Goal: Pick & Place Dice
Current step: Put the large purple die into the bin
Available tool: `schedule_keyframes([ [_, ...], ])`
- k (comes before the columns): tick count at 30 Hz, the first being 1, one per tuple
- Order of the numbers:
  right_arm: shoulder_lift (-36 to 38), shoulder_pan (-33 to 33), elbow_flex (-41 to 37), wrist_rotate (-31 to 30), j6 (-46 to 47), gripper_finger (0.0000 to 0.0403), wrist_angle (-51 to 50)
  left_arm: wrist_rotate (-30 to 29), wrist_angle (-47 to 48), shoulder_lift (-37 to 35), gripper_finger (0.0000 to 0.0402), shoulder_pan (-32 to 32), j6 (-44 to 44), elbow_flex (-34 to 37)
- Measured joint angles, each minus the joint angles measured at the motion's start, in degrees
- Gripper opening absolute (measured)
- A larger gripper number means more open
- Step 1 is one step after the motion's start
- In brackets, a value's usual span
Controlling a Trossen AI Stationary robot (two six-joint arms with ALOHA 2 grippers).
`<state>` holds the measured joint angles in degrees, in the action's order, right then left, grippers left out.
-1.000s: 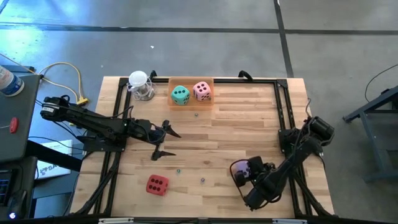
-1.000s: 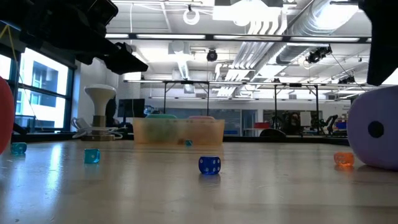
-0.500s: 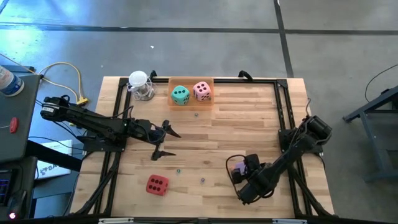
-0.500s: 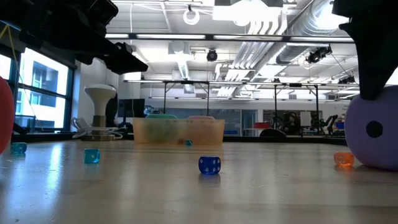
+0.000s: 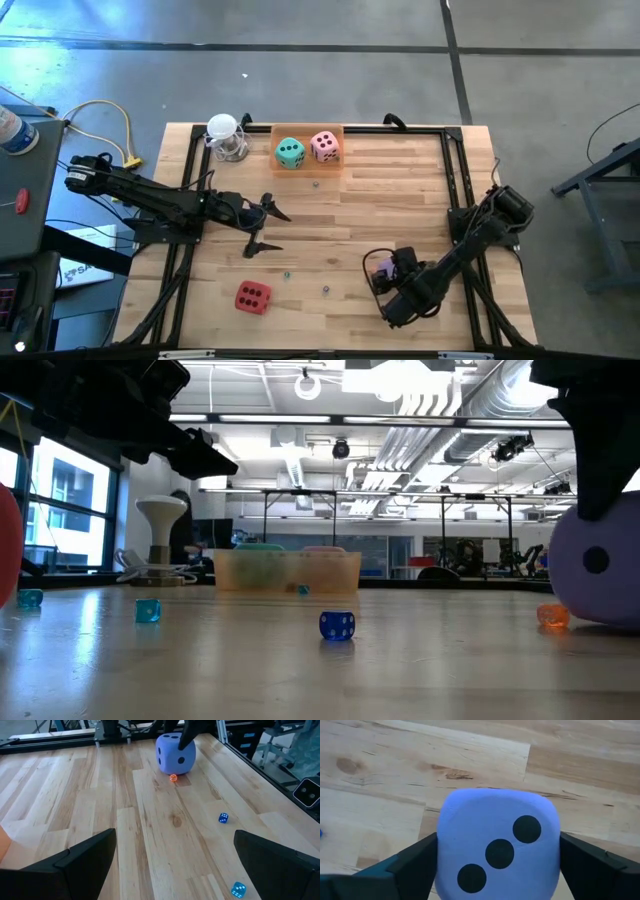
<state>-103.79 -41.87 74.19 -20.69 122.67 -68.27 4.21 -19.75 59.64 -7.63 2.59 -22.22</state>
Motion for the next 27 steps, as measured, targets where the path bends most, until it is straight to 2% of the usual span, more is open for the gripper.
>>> schedule_keyframes([
  [11, 0.0, 0.4, 0.0, -2.0, -4.1, 0.0337, 0.2, 0.0, 0.0, 0.0, 0.0395, 0.0, 0.0, 0.0],
  [15, 0.0, 1.3, 0.9, -5.1, -6.7, 0.0334, 0.0, 0.0, 0.0, 0.0, 0.0395, 0.0, 0.0, 0.0],
  [24, 0.1, 8.8, 8.6, -17.5, -24.4, 0.0333, 0.0, 0.0, -0.1, 0.0, 0.0395, 0.0, 0.0, 0.0],
  [27, 0.1, 12.9, 10.9, -20.4, -32.5, 0.0333, 0.3, 0.0, -3.7, 0.2, 0.0395, 0.0, 0.0, 0.1],
])
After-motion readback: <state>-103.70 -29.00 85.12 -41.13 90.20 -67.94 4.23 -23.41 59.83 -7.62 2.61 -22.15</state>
